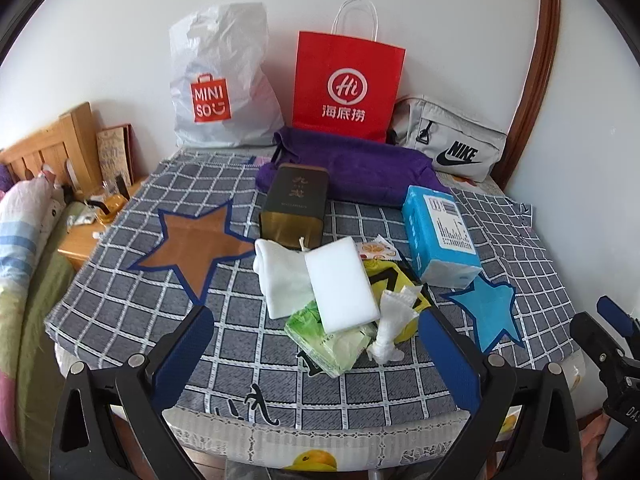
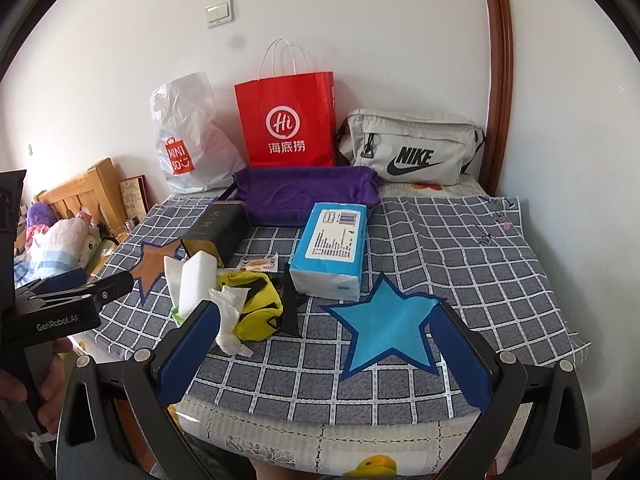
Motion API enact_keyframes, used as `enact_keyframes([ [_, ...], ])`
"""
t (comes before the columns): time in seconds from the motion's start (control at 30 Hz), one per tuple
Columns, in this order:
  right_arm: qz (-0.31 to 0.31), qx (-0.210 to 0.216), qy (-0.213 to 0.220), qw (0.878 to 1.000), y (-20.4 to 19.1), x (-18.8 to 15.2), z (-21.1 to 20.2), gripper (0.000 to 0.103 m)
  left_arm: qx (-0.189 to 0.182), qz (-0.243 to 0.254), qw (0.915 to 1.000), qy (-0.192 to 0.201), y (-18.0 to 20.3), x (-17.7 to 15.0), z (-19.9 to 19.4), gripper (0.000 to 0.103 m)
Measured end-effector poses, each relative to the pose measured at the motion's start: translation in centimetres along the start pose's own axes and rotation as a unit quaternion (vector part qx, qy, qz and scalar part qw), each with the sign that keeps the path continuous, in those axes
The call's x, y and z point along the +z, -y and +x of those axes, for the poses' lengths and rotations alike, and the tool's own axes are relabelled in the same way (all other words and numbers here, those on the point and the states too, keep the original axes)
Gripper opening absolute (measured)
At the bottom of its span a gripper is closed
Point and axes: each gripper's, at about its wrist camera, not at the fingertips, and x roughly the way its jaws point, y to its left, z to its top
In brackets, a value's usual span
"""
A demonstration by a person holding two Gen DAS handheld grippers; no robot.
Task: Organize soft objects
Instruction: 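Grasp the white sponge block with the left tool while the right tool grasps the white tissue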
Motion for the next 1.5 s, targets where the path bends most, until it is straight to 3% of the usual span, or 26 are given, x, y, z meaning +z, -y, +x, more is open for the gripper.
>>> enact_keyframes([
  [0.3, -0.003, 0.002, -0.045, 0.999, 0.4, -1.5, 4.9, 0.102, 0.008, -0.005, 0.9991, -0.042, -0.5, -0.9, 4.9, 0.099],
  [0.43, 0.002, 0.027, -0.063, 0.998, 0.6, -2.1, 6.9, 0.101, -0.005, -0.009, 0.9989, -0.045, -0.4, -0.6, 6.1, 0.099],
  [0.7, 0.008, 0.035, -0.089, 0.995, 1.1, -3.1, 9.5, 0.101, -0.044, -0.007, 0.9976, -0.054, 0.5, 0.5, 8.5, 0.099],
  [0.87, 0.019, 0.044, -0.098, 0.994, 1.6, -3.8, 10.5, 0.101, -0.075, -0.022, 0.9946, -0.069, 0.3, 0.5, 10.2, 0.078],
  [0.93, 0.025, 0.053, -0.105, 0.993, 1.8, -4.0, 11.0, 0.101, -0.088, -0.028, 0.9929, -0.075, 0.2, 0.6, 10.8, 0.075],
  [0.97, 0.027, 0.057, -0.111, 0.992, 1.8, -4.1, 11.2, 0.101, -0.092, -0.027, 0.9925, -0.076, 0.2, 0.7, 11.1, 0.074],
  [1.1, 0.032, 0.069, -0.127, 0.989, 1.7, -4.0, 12.4, 0.099, -0.103, -0.013, 0.9914, -0.080, 0.5, 0.6, 11.9, 0.057],
  [1.3, 0.020, 0.086, -0.134, 0.987, 0.5, -3.5, 13.3, 0.089, -0.111, -0.011, 0.9917, -0.064, 0.1, 1.2, 11.1, 0.054],
  [1.5, -0.026, 0.131, -0.136, 0.982, -3.3, -3.4, 13.1, 0.081, -0.086, -0.001, 0.9946, -0.058, -0.5, 2.3, 10.3, 0.054],
])
